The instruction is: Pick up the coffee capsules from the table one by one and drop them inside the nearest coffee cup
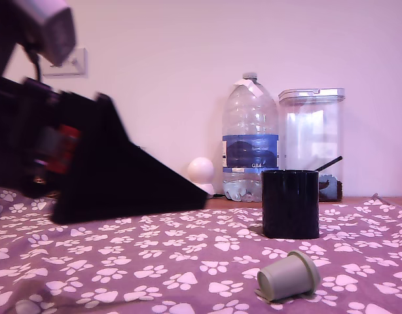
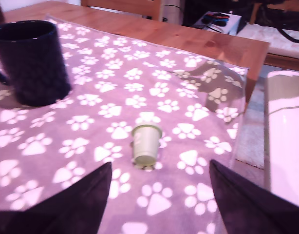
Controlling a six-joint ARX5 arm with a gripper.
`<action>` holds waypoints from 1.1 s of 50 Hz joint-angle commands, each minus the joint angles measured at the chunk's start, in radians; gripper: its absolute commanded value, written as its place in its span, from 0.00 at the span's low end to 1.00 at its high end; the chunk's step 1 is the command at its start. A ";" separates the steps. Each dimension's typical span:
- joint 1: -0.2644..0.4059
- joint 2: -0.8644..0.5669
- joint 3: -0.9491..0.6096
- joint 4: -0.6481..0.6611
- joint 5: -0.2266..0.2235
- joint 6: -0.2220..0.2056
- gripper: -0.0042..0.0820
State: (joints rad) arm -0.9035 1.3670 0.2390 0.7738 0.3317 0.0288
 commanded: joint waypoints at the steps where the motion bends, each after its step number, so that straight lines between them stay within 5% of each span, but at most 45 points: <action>1: -0.009 0.030 0.029 0.019 -0.002 -0.003 0.71; 20: -0.033 0.192 0.183 -0.042 -0.019 -0.003 0.71; 55: -0.035 0.439 0.571 -0.550 -0.053 0.004 0.71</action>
State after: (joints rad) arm -0.9356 1.7828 0.7963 0.2325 0.2825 0.0292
